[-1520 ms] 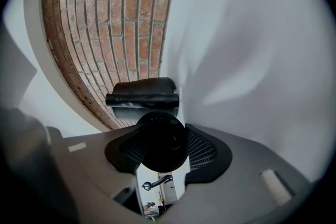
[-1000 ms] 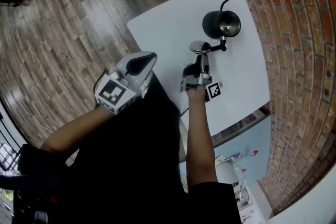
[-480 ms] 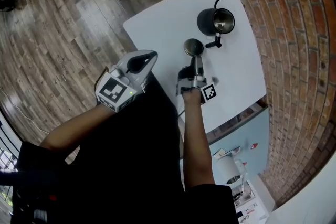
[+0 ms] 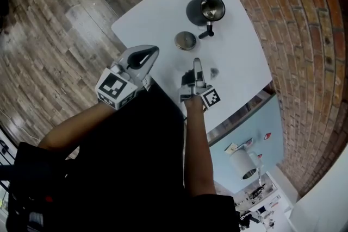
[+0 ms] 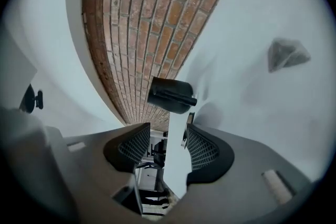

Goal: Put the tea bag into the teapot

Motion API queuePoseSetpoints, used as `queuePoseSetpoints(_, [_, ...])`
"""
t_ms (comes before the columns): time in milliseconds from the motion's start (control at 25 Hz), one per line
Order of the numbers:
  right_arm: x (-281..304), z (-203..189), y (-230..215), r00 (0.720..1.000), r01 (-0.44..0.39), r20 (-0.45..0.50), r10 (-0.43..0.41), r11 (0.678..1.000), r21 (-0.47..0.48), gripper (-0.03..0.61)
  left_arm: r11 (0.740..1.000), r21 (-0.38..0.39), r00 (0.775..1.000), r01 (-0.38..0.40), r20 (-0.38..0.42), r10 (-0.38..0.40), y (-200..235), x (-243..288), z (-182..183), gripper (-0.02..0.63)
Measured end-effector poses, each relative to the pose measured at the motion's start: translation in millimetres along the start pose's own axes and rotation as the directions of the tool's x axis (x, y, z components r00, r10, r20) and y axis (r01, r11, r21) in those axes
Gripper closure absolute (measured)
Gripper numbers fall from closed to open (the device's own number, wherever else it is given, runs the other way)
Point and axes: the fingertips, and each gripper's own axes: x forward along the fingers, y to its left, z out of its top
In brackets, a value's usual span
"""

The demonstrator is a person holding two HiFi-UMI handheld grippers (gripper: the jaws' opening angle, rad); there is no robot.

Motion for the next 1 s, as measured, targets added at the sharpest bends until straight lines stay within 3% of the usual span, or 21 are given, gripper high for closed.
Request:
queuePoseSetpoints(240, [-39.7,32.5,23.4,0.999,0.011,0.043,-0.003,0.979,-0.203,0.379,0.995,0.063,0.996,0.083,-0.05,-0.08,-29.3,18.0,1.8,0.614])
queuePoseSetpoints(360, [-60.8,48.8,34.8,0.998,0.054,0.061,-0.035,0.939,-0.34,0.384,0.996,0.056,0.996,0.07,-0.05,-0.067,-35.8,24.2,2.2,0.614])
queuePoseSetpoints(480, [-82.6,63.3,57.6,0.996,0.066,0.081,-0.029,0.855,-0.515,0.42,1.0,0.024,1.0,0.009,-0.02,-0.008,-26.3,26.1,7.7,0.614])
queuePoseSetpoints(560, [-100.8,71.9,66.5,0.991,0.123,0.118,-0.062,0.762,-0.635,0.502,0.999,0.032,1.0,0.013,-0.027,-0.012,-24.6,30.7,7.9,0.614])
queuePoseSetpoints(640, [-117.7,76.7,70.4,0.979,0.201,0.163,-0.12,0.66,-0.724,0.512,0.997,0.062,0.998,0.049,-0.046,-0.046,-29.2,38.0,7.1,0.614])
queuePoseSetpoints(760, [-140.5,73.2,71.3,0.963,0.268,0.205,-0.173,0.554,-0.788,0.575,0.993,0.08,0.995,0.088,-0.061,-0.083,-40.6,45.7,4.8,0.614])
queuePoseSetpoints(840, [-154.9,71.2,69.5,0.953,0.302,0.237,-0.19,0.511,-0.805,0.575,0.989,0.087,0.992,0.116,-0.067,-0.11,-54.2,51.4,2.5,0.614])
queuePoseSetpoints(1000, [-177.5,77.1,89.0,0.935,0.351,0.324,-0.144,0.495,-0.795,0.574,0.974,0.105,0.975,0.202,-0.11,-0.19,-87.3,66.2,-8.2,0.614])
